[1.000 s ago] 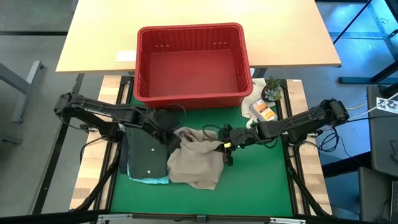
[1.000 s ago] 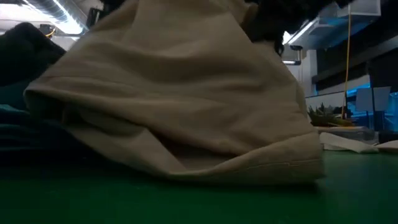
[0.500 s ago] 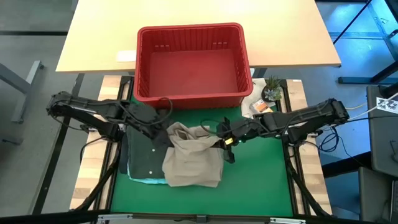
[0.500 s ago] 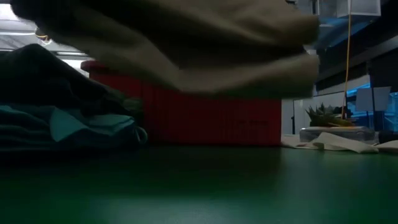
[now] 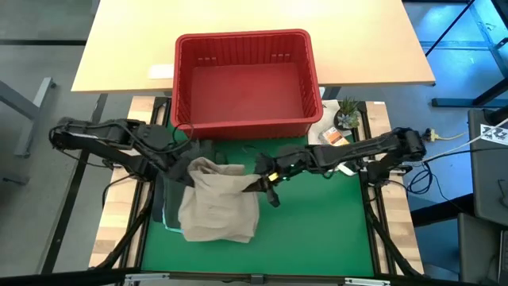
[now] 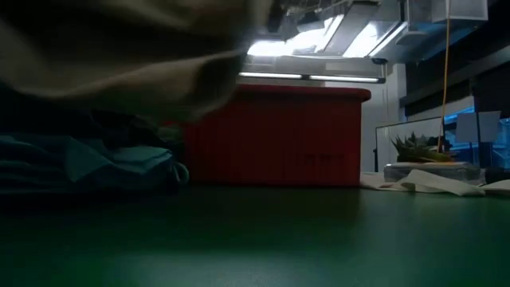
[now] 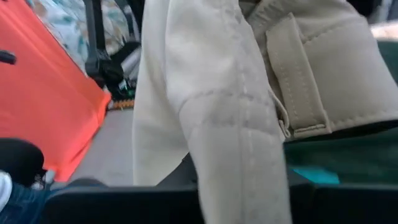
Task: Fold Laundry from Bin
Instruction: Stack the folded brown shorts on top of the folded green polo shirt
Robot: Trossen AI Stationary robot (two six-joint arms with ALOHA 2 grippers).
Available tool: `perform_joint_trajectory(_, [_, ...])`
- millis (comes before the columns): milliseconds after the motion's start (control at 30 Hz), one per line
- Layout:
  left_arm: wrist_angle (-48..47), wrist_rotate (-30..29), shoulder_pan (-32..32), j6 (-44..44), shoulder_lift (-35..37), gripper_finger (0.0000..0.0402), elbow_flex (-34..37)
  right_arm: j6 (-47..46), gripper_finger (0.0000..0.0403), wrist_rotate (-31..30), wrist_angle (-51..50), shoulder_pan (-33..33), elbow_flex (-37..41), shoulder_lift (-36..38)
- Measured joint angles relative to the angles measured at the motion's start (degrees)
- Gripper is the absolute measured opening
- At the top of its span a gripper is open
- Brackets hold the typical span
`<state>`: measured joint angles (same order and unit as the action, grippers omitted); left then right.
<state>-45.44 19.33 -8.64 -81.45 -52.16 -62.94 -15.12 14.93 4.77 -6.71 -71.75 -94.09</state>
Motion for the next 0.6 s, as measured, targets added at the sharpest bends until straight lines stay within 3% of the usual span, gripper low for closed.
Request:
perform_joint_trajectory(167, [-6.5, 2.3, 0.0, -4.7, 4.1, 0.0004, 0.0, 0.0, 0.0038, 1.2, 9.1, 1.0, -3.4, -6.7])
perform_joint_trajectory(400, [-14.6, 1.4, 0.0, -10.9, 9.6, 0.0004, 0.0, 2.0, 0.0038, 1.2, 6.8, 1.8, -14.2, -15.8])
perform_joint_trajectory(600, [-31.6, -1.5, 0.0, -14.5, 10.6, 0.0006, 0.0, 2.1, 0.0038, 0.7, 5.3, 4.6, -18.8, -21.2])
